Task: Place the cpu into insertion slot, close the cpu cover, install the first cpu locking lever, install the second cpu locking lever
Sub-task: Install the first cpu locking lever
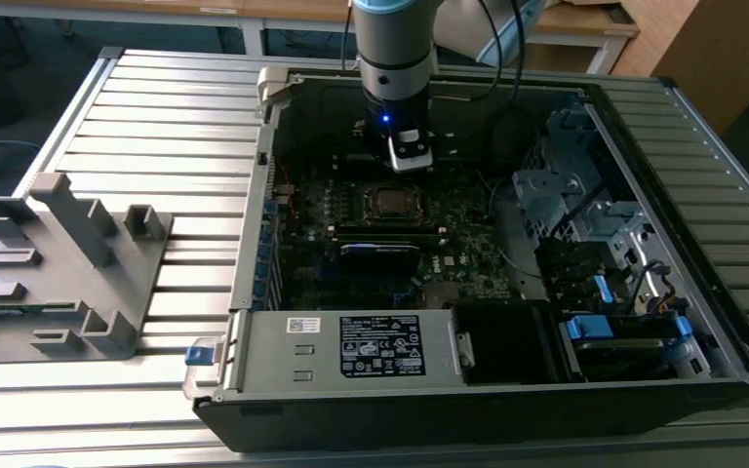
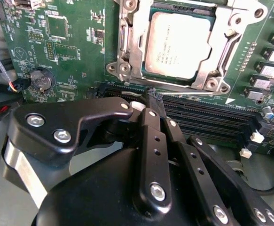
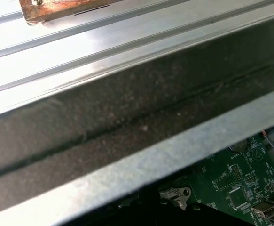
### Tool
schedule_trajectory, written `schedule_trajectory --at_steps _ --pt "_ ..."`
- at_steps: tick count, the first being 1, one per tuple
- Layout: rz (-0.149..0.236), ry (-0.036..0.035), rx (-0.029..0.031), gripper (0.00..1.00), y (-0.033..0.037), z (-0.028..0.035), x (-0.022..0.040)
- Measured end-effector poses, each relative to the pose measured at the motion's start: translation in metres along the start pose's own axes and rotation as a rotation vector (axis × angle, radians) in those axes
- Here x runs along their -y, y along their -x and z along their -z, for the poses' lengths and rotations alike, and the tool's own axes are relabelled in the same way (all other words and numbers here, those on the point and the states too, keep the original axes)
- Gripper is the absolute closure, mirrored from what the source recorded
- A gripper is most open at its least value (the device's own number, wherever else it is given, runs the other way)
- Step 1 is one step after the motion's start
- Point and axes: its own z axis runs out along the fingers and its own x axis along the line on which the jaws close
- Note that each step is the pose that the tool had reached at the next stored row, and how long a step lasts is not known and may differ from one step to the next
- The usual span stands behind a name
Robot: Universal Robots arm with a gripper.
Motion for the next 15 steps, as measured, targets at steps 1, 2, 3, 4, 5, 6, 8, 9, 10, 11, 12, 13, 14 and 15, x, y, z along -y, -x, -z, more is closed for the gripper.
schedule_trajectory --at_steps 1,2,3,4,5,6,8,9,10,11,12,13,14,15 --pt "0.0 0.0009 -0.0004 0.89 -0.0001 0.0 0.0" --pt "0.0 0.0024 -0.001 0.89 -0.0002 0.0 0.0001" --pt "-0.001 0.0045 -0.0018 0.89 -0.0003 0.0 0.0001" --pt "-0.002 0.0082 -0.0033 0.89 -0.0003 0.0001 0.0002" --pt "-0.002 0.0086 -0.0035 0.89 -0.0003 0.0 0.0001" --pt "-0.002 0.0087 -0.0035 0.89 -0.0003 0.0 0.0001" --pt "-0.002 0.0087 -0.0036 0.89 -0.0003 0.0 0.0001" --pt "-0.002 0.0086 -0.0036 0.89 -0.0003 0.0 0.0001" --pt "-0.002 0.0087 -0.0036 0.89 -0.0003 0.0 0.0001" --pt "-0.002 0.009 -0.0034 0.89 -0.0003 -0.0005 0.0002" --pt "-0.001 0.0088 -0.0034 0.89 -0.0004 -0.001 0.0003" --pt "-0.001 0.0086 -0.0032 0.89 -0.0004 -0.0016 0.0004" --pt "-0.001 0.0086 -0.0031 0.89 -0.0004 -0.002 0.0005" --pt "-0.001 0.0084 -0.003 0.89 -0.0005 -0.0024 0.0006"
